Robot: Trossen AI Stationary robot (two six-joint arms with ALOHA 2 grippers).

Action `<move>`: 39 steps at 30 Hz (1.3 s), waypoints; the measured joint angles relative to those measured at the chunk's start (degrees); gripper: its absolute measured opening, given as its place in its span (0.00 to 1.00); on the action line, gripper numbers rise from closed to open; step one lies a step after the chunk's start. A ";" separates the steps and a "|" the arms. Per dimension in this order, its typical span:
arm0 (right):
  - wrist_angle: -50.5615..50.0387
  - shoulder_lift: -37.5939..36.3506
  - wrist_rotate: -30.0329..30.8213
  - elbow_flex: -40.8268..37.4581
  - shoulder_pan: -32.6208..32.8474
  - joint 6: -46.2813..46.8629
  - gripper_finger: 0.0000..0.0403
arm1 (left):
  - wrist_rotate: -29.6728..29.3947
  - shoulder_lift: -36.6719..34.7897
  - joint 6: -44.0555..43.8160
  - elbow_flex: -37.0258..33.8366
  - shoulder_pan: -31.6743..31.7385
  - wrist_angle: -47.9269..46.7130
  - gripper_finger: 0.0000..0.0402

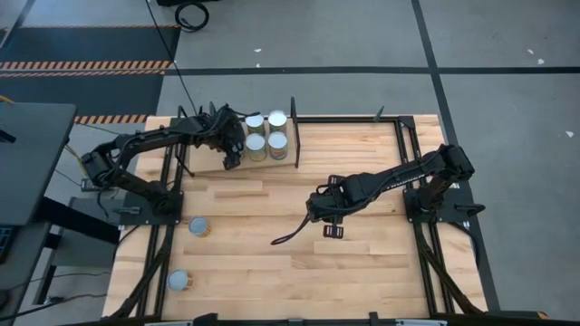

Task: Pick and place cans onto a shelf
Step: Put the canned sliced peaches on the shelf, then put the canned beans on the shelf

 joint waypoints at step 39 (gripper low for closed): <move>-0.37 0.00 -0.04 0.00 0.00 0.59 0.33 | -1.84 -6.15 -1.66 7.52 -0.52 -12.40 0.89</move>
